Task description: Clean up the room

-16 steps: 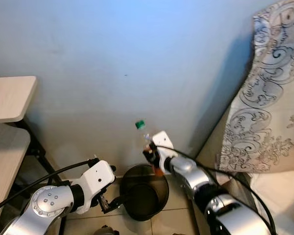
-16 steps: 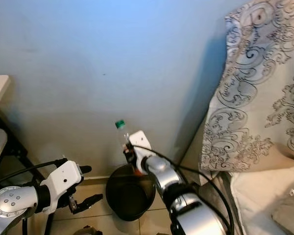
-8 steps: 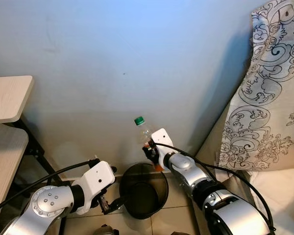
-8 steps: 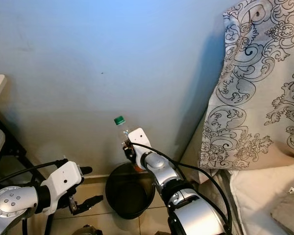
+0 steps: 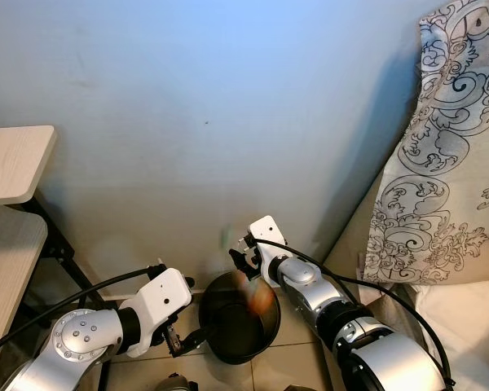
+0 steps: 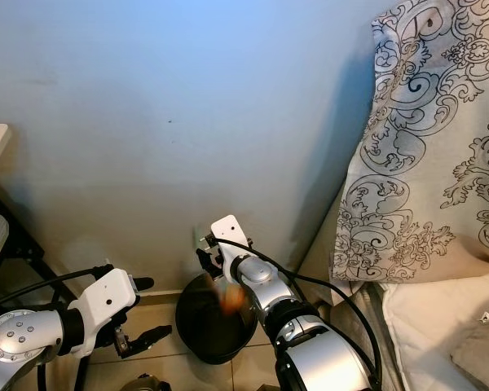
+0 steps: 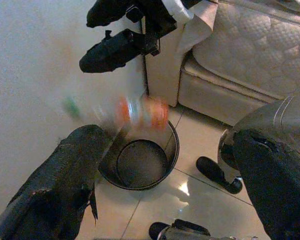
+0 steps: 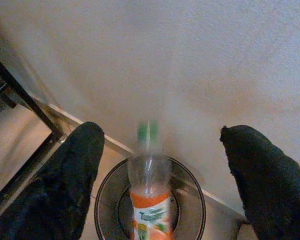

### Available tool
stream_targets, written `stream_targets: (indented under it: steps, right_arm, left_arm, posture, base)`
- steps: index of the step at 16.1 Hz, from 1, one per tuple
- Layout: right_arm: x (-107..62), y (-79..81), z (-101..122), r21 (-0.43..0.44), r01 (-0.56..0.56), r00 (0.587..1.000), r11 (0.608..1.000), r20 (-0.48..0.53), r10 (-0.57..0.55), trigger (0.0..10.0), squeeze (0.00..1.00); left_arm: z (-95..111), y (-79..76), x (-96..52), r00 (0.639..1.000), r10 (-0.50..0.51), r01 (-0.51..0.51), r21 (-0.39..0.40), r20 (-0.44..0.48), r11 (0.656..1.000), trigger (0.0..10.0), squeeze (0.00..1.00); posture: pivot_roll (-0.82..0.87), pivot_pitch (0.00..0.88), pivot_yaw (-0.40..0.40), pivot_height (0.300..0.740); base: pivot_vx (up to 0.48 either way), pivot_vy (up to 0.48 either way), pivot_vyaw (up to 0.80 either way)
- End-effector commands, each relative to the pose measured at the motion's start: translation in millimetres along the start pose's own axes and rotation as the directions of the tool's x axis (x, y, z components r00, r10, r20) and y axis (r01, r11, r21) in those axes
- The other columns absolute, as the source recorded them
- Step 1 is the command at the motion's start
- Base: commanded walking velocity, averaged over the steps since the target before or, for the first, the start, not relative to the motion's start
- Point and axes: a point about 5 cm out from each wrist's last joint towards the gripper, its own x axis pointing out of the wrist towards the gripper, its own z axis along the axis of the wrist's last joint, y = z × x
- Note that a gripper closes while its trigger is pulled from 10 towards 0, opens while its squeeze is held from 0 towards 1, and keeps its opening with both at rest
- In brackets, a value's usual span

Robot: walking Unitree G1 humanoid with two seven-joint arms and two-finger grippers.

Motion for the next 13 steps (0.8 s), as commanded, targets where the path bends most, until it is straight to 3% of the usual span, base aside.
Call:
stream_targets:
  steps: [1,7,8,9,10,13]
  right_arm:
    - [-0.8,-1.4,-3,0.013,0.005,1.0,1.0,-0.007,-0.005,10.0,1.0]
    - [-3.3,-4.5,-5,0.051,-0.003,1.0,0.999,0.019,0.003,10.0,1.0]
    - [-6.2,-11.2,-2,0.096,0.005,0.998,0.995,0.066,-0.011,10.0,1.0]
    - [-12.7,-21.9,0,0.143,0.016,0.99,0.99,0.133,-0.035,10.0,0.99]
    - [-16.0,-25.9,0,0.155,0.021,0.986,0.988,0.158,-0.046,10.0,0.0]
    - [-46.0,-46.9,-7,0.14,0.11,0.963,0.984,0.23,-0.141,10.0,0.0]
  left_arm:
    - [3,-2.3,0.9,1.0,-0.018,0.017,0.02,0.011,1.0,10.0,0.0]
    - [5,0.0,2.5,0.999,0.015,-0.015,-0.006,0.032,1.0,10.0,0.0]
    - [11,4.4,3.9,0.994,0.077,-0.073,-0.049,0.075,0.996,10.0,0.0]
    - [21,14.8,5.4,0.968,0.202,-0.186,-0.116,0.146,0.976,10.0,0.0]
    - [23,18.3,6.0,0.955,0.244,-0.222,-0.144,0.166,0.964,10.0,0.0]
    - [35,30.3,12.0,0.892,0.394,-0.348,-0.218,0.224,0.912,10.0,0.0]
  posture:
    - [0.07,0.065,-0.063,0.74]
    - [0.07,0.061,-0.063,0.74]
    - [0.07,0.054,-0.064,0.74]
    - [0.07,0.046,-0.064,0.74]
    - [0.06,0.036,-0.061,0.74]
    - [0.03,0.01,-0.033,0.74]
  base:
    - [0.0,0.0,0.0]
    - [0.0,0.0,0.0]
    - [0.0,0.0,0.0]
    - [0.0,0.0,0.0]
    - [0.0,0.0,0.0]
    - [0.0,0.0,0.0]
